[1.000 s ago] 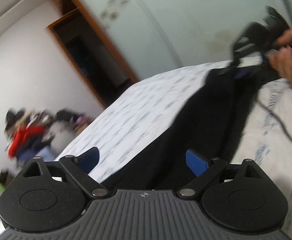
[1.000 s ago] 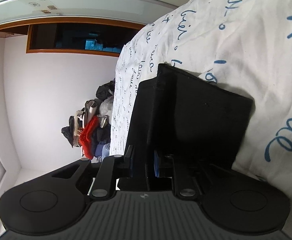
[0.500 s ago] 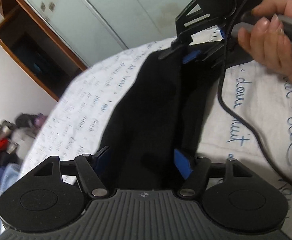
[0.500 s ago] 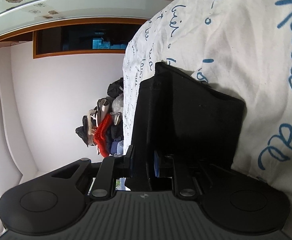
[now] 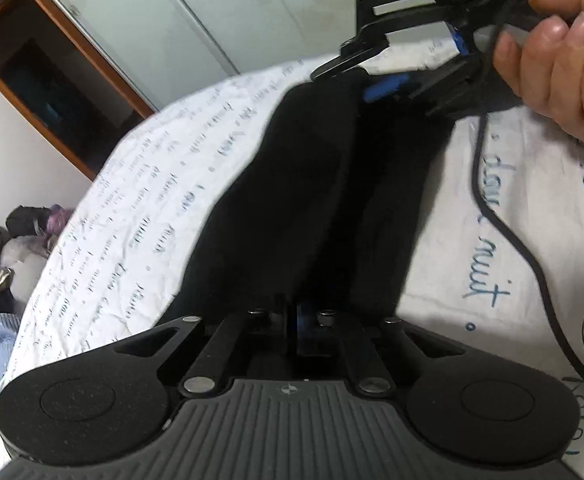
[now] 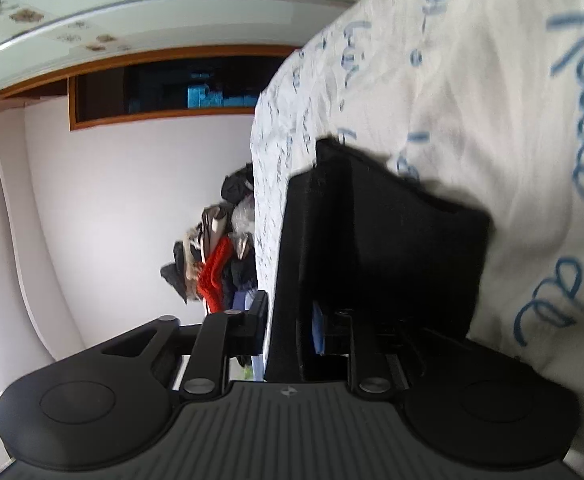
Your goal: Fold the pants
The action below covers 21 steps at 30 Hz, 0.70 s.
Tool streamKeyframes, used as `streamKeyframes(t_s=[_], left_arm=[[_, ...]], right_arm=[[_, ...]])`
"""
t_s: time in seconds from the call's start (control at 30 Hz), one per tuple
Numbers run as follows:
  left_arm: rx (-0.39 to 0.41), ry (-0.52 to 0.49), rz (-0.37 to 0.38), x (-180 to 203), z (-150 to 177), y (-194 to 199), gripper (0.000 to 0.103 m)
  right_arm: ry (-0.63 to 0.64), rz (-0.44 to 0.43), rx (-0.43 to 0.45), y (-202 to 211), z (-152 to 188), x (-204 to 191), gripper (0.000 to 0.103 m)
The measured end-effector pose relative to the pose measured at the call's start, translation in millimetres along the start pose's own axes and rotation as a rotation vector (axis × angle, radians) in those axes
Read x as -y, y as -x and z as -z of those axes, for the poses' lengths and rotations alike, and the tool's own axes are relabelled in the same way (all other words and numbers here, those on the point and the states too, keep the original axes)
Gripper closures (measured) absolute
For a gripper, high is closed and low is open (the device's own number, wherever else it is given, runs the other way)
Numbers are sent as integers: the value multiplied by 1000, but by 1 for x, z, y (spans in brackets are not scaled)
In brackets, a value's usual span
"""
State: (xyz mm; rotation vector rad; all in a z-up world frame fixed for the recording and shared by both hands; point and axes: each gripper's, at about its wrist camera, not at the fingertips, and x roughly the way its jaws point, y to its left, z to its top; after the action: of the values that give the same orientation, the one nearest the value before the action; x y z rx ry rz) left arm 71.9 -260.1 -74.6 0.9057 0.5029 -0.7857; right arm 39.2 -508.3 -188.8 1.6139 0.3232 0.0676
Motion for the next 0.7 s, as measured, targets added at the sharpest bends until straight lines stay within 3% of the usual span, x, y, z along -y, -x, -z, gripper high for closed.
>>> streamKeyframes(t_s=[0.13, 0.37, 0.4, 0.43, 0.47, 0.53, 0.63, 0.7], left_arm=[[56, 15, -16, -9, 0, 21, 94], [86, 39, -16, -12, -5, 33, 94], [88, 41, -11, -10, -3, 37, 94], [89, 36, -6, -7, -1, 40, 93], [88, 27, -1, -4, 0, 40, 93], [86, 18, 7, -2, 0, 40, 92], [89, 28, 7, 0, 1, 41, 90], [106, 60, -1, -3, 0, 48, 90]], right_arm=[[20, -8, 31, 9, -7, -10, 51], [29, 23, 65, 8, -18, -18, 52], [45, 49, 56, 4, -19, -19, 53], [55, 82, 45, 0, -20, -19, 61], [66, 110, 39, -3, -21, -19, 78], [107, 174, 49, -8, -20, -21, 100], [194, 198, 86, -11, -16, -30, 100], [227, 139, 121, -2, -15, -44, 101]])
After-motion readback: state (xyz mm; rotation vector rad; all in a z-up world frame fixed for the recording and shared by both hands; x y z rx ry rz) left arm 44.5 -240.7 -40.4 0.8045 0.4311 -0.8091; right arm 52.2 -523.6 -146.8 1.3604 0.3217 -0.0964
